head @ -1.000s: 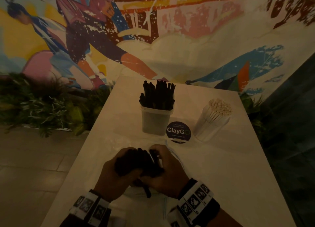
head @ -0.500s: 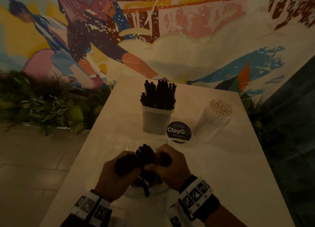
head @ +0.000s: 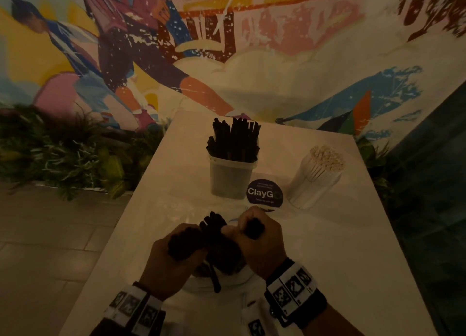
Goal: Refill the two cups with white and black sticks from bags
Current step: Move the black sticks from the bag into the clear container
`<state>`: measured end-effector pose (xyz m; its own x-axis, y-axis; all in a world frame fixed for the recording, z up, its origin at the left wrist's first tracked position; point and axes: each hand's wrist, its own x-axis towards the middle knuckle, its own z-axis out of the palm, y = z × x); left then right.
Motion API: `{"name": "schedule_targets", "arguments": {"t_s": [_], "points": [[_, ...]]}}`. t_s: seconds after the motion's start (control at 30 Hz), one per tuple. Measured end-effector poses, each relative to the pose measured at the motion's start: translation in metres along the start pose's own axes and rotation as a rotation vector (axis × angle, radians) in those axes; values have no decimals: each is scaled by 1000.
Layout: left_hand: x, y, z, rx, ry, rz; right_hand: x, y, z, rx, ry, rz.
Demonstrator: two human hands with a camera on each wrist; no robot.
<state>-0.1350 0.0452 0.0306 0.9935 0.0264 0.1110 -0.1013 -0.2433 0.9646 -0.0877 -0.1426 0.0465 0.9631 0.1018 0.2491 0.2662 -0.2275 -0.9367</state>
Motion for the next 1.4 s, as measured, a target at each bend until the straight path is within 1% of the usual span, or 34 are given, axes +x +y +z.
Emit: {"name": "schedule_targets", "arguments": {"t_s": [0.07, 0.13, 0.2, 0.3, 0.37, 0.47, 0.53, 0.67, 0.83, 0.93, 1.0, 1.1, 1.17, 1.23, 1.3, 1.33, 1.4], "points": [[0, 0, 0, 0, -4, 2, -8, 13, 3, -44, -39, 78], [0, 0, 0, -3, 0, 13, -14, 20, 6, -136, -92, 163], [-1, 0, 0, -10, 11, 14, -15, 18, 5, -175, -111, 134], [-1, 2, 1, -13, 3, 10, -12, 13, 1, -138, -62, 63], [-2, 1, 1, -6, 0, 10, -12, 18, 1, -112, -74, 87], [-2, -1, 0, -24, 13, -21, -16, 35, 3, -128, -155, 196], [-2, -1, -1, -46, 16, -38, -17, 46, 2, -121, -179, 247], [-4, -3, -1, -63, 10, -43, -13, 51, 0, -90, -156, 251], [-4, -3, 0, -67, 14, -34, -3, 17, -3, 62, -137, 132], [-4, -2, -1, -73, 18, -16, 6, -6, -7, 169, -126, 128], [-5, -2, -1, -74, 17, -8, 12, -23, -12, 228, -156, 100], [-5, -4, -1, -73, 23, -18, 25, -46, -26, 227, -262, 18], [-5, -5, -1, -69, 27, -34, 36, -58, -36, 262, -309, 32], [-4, -5, -1, -73, 29, -40, 49, -71, -45, 333, -325, 44], [-4, -5, -1, -88, 27, -45, 66, -85, -53, 364, -302, -4], [-5, -5, -2, -90, 22, -47, 76, -91, -55, 361, -265, -56], [-5, -6, -2, -101, 18, -54, 98, -102, -58, 380, -142, -188]]}}
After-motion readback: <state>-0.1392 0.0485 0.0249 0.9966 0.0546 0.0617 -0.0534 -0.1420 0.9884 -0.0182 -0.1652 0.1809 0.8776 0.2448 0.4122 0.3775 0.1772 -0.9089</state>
